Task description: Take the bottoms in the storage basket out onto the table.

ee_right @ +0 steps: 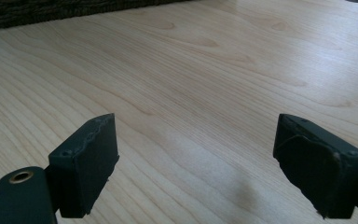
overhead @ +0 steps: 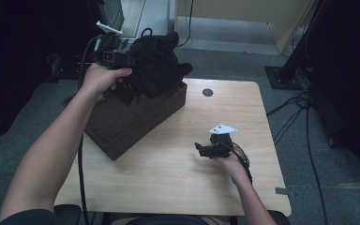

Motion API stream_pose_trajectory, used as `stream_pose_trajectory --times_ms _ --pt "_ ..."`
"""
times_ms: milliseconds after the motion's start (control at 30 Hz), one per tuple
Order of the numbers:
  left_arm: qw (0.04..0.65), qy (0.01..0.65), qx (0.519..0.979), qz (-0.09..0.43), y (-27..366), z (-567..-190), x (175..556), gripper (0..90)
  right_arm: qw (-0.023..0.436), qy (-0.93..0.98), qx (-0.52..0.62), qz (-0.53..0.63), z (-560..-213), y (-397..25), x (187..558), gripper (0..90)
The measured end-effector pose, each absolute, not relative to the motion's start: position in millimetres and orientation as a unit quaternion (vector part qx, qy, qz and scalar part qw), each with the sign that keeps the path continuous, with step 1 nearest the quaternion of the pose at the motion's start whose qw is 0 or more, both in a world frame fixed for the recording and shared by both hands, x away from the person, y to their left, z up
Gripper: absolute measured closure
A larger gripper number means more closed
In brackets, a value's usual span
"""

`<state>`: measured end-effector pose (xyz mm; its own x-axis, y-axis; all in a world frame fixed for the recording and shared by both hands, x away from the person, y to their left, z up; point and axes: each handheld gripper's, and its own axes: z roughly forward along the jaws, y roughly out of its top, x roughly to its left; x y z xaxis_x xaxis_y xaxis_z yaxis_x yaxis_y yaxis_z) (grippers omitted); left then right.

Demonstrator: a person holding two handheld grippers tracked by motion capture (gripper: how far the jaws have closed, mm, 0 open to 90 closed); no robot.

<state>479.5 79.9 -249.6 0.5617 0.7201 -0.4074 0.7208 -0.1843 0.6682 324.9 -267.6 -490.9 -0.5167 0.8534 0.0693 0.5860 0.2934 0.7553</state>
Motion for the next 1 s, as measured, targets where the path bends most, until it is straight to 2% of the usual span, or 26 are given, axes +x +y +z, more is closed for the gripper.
stream_pose_trajectory --times_ms 467,1000 --pt "0.435 0.419 0.796 -0.034 17.4 -251.5 460.5 63.3 0.183 0.774 0.478 0.372 -489.3 -287.1 324.0 13.6" --pt "0.400 0.419 0.812 -0.067 -9.3 -331.8 436.9 63.1 0.201 0.755 0.505 0.366 -489.2 -307.6 321.4 13.6"
